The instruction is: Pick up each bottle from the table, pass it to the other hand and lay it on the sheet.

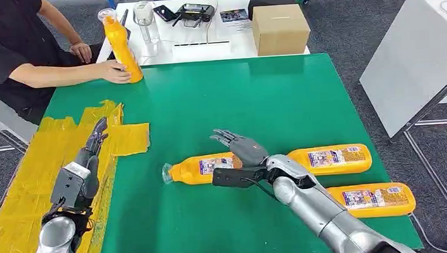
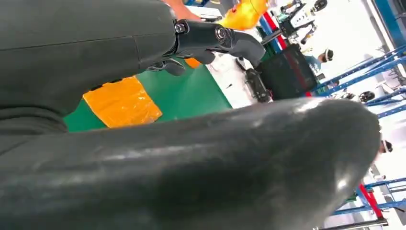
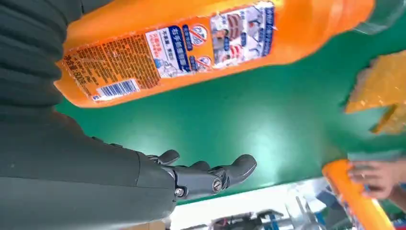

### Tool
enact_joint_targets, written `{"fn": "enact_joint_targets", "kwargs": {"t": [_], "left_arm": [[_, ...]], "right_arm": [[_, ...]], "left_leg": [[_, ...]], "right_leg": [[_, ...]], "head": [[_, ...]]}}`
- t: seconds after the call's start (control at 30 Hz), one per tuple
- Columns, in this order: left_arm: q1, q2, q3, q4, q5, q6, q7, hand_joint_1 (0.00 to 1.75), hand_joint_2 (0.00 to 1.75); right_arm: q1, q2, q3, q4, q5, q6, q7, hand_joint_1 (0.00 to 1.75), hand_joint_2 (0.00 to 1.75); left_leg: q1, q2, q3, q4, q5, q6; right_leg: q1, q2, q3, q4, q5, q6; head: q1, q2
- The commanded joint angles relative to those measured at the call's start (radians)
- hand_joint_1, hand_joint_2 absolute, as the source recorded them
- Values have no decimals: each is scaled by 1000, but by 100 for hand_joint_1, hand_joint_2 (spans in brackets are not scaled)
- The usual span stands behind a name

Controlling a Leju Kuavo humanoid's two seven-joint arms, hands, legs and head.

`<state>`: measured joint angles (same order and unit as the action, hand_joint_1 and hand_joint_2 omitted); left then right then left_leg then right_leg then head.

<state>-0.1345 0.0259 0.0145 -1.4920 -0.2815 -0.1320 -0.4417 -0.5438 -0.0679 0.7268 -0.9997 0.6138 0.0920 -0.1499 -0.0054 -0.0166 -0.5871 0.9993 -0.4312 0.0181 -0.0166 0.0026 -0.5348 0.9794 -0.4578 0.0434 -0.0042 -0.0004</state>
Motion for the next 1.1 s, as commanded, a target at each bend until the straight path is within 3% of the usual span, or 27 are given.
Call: {"fn": "enact_joint_targets", "kwargs": {"t": [0.03,0.2,0.37,0.4,0.43,0.57,0.87,1.1], "left_arm": [[-38,-10,18,42,-2,-7,2,0,0],[-58,-8,9,67,12,-16,-4,0,0],[-89,-4,-4,97,31,-28,-11,0,0],[-103,-2,-11,112,36,-32,-12,0,0],[-127,-1,-20,140,50,-40,-15,0,0],[-176,-3,-50,196,69,-43,-23,0,0],[-184,-2,-60,204,81,-34,-26,0,0],[-170,-5,-53,190,84,-28,-26,0,0]], "right_arm": [[-98,10,85,166,2,20,9,0,175],[-145,20,140,257,-5,63,15,0,175],[-210,4,209,344,-52,195,10,0,175],[-229,-6,233,356,-76,241,8,21,175],[-266,-27,281,365,-107,309,12,175,175],[-317,-72,404,346,-163,442,37,175,175],[-311,-95,462,342,-239,386,57,175,175],[-278,-82,467,363,-267,274,59,175,175]], "left_leg": [[4,3,3,0,-2,-2],[4,3,4,1,-2,-2],[1,0,1,0,0,-1],[2,0,1,0,0,-1],[3,0,2,1,-1,-1],[2,-1,1,2,0,-1],[0,-1,2,1,0,0],[3,-1,4,0,0,-1]], "right_leg": [[4,1,4,-3,0,-3],[4,1,5,-3,0,-3],[1,-1,1,0,0,-1],[2,-1,2,-1,0,-1],[3,-1,3,-1,0,-2],[2,-2,3,-1,0,-1],[0,-2,2,-1,0,0],[3,-3,5,-3,1,-1]], "head": [[1,0],[0,0],[0,0],[0,0],[0,0],[0,0],[0,0],[0,0]]}}
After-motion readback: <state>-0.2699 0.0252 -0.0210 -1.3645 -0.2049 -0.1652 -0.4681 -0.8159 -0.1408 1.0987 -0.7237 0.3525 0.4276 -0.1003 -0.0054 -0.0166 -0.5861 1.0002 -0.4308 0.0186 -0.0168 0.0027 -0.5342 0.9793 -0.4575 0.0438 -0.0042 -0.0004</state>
